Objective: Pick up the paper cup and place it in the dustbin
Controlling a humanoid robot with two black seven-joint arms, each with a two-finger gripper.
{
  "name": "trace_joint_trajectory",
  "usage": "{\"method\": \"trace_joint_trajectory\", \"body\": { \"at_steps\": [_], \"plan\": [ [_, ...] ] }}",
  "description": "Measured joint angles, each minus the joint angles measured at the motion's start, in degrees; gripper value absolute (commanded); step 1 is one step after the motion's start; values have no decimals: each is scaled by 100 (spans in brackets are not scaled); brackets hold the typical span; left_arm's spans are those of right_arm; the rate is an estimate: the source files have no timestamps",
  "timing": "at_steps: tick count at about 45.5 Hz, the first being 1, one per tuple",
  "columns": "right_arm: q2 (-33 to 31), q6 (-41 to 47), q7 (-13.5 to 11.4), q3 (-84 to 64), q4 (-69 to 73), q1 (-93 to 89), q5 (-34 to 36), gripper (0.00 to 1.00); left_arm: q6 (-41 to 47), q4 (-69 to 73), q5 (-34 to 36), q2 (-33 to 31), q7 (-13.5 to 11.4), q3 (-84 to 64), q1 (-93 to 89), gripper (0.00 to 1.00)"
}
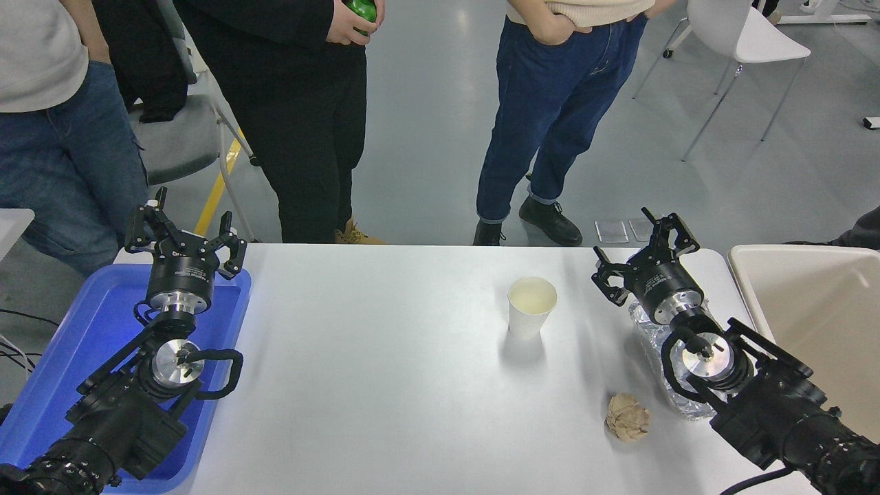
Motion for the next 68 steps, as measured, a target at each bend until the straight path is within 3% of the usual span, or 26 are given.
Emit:
{"method": "trace_joint_trajectory", "body": {
  "at_steps": [40,59,68],
  "plan": [
    [-237,-74,-16,-382,511,220,-291,100,0,-3,-5,-2,7,-39,17,99],
    [-2199,-211,-50,-2993,2127,1675,-804,100,0,-5,-5,-2,7,-38,13,99],
    [-3107,-222,-54,-4382,3236,2559,-1509,100,0,-6,2,-2,14,-32,11,99]
  ]
}}
